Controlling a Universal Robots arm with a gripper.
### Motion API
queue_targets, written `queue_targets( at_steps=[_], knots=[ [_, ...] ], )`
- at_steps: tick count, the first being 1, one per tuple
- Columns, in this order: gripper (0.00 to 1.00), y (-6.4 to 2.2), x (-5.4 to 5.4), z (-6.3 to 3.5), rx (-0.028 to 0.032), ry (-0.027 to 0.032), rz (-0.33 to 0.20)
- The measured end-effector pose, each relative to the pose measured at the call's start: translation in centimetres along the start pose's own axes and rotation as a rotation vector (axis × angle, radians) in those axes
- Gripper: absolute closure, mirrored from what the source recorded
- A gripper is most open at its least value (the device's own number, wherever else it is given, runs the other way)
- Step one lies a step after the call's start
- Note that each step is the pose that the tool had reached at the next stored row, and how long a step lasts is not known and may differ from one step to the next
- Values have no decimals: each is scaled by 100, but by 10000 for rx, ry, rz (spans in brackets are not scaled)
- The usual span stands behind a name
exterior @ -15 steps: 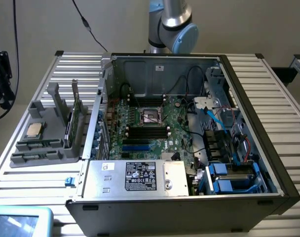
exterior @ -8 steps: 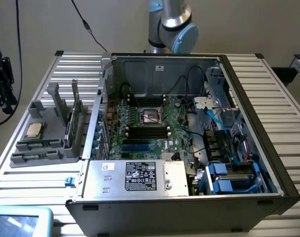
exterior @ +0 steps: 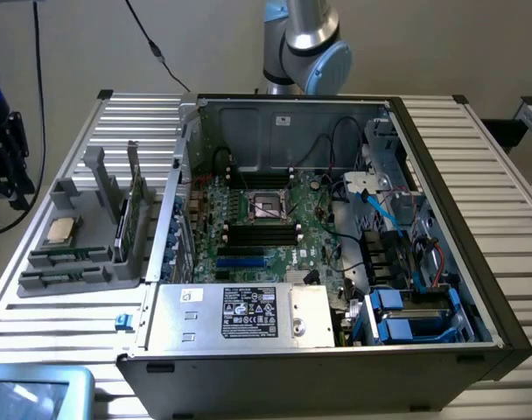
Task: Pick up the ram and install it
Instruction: 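Pick up the ram and move it above insertion slot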
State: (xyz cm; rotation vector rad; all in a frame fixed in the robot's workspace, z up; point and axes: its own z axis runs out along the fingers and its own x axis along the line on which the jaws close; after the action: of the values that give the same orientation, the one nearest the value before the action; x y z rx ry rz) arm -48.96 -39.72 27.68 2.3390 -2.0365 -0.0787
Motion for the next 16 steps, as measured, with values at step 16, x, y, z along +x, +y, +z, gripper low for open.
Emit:
queue_targets(
  at_steps=[16],
  knots=[
    [65,-15,331,251,124,-41,1]
  ],
)
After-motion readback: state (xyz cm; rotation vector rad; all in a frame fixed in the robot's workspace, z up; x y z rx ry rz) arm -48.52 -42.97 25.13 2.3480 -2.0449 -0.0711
